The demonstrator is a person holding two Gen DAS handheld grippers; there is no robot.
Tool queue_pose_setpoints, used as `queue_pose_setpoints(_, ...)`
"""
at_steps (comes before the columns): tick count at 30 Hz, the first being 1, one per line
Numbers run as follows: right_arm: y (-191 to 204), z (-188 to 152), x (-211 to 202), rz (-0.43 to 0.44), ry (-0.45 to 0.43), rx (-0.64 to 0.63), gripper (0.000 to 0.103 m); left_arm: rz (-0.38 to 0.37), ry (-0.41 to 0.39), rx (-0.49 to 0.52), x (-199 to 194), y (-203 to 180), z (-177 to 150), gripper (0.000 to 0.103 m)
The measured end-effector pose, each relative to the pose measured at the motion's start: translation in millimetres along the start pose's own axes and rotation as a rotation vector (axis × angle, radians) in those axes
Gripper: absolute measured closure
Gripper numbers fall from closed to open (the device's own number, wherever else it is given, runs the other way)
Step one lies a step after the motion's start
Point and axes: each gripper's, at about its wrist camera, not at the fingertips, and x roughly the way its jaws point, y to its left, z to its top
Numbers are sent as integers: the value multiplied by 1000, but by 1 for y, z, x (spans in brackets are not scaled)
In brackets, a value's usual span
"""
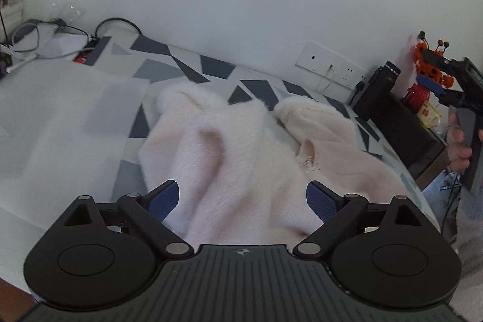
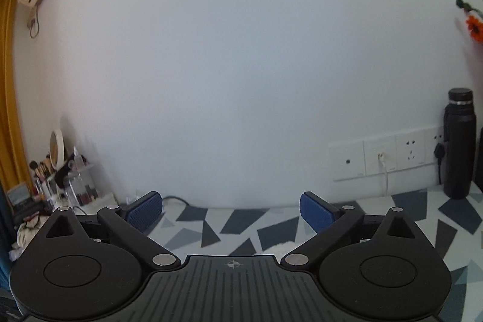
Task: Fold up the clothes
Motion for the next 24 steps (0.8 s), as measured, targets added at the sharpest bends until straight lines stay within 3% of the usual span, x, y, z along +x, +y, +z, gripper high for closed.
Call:
queue_pose_setpoints(4, -15, 7, 58, 15, 75, 25, 8, 114, -96, 113, -31, -8, 16, 8)
queue_pose_setpoints(7, -24, 10, 90, 19, 79, 39, 9, 75, -176, 203, -34, -21, 44, 3)
queue_pose_setpoints(10, -30, -5, 113, -33, 80, -10, 10, 30, -205, 325, 0, -41, 71, 3)
queue_pose_setpoints(13, -40, -26, 135, -143, 131, -111, 9, -12, -119, 464, 70, -68, 85, 3)
queue_pose_setpoints(16, -47, -57, 157, -243, 248, -239, 9, -58, 41, 509, 137, -84, 83, 6)
queue_pose_setpoints(19, -50, -88, 177, -250, 364, -344, 9, -104, 170, 451, 179, -79, 81, 7)
queue_pose_setpoints(21, -53, -99, 191, -260, 409, -368, 12, -83, 221, 364, 199, -65, 80, 10)
queue_pose_setpoints(24, -58, -109, 207, -269, 464, -361, 17, -62, 254, 237, 213, -39, 82, 22)
